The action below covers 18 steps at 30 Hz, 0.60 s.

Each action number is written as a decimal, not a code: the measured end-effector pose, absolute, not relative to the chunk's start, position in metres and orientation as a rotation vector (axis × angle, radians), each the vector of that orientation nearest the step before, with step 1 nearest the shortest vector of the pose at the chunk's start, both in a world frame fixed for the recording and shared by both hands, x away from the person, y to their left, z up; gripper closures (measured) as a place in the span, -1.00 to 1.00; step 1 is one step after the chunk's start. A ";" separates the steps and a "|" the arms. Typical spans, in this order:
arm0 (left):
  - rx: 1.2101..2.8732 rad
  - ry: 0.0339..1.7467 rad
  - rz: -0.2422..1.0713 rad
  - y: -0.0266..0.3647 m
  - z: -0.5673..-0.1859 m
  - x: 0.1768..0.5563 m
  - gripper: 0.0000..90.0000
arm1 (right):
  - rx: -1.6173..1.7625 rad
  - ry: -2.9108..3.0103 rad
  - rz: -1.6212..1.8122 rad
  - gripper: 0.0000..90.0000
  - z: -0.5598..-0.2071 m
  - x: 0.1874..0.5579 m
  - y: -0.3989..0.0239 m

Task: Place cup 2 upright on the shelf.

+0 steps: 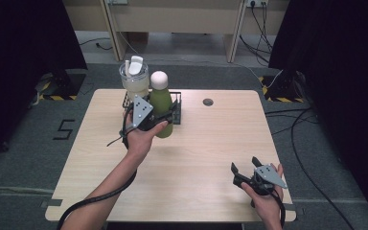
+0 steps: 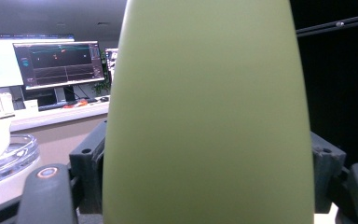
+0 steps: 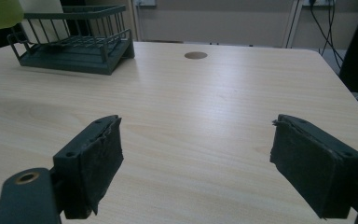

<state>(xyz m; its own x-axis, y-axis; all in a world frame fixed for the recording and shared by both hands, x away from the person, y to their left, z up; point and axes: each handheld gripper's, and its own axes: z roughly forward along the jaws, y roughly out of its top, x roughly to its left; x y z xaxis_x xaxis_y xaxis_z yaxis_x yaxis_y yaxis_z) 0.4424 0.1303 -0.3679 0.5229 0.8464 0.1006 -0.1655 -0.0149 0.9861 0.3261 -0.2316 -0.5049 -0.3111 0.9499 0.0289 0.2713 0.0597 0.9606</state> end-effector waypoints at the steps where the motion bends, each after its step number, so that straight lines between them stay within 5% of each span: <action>1: 1.352 0.655 0.901 0.130 -0.367 0.443 -0.49 | 1.237 1.667 1.283 -0.64 -0.505 0.326 -0.231; 18: 1.332 0.663 0.919 0.126 -0.362 0.457 -0.49 | 1.238 1.665 1.278 -0.63 -0.505 0.326 -0.232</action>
<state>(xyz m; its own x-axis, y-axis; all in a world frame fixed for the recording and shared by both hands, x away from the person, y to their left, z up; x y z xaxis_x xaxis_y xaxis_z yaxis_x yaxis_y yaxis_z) 0.4567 0.1258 -0.3624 0.5060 0.8570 0.0980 -0.1775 -0.0077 0.9841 0.3262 -0.2325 -0.5052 -0.3074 0.9512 0.0265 0.2717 0.0611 0.9604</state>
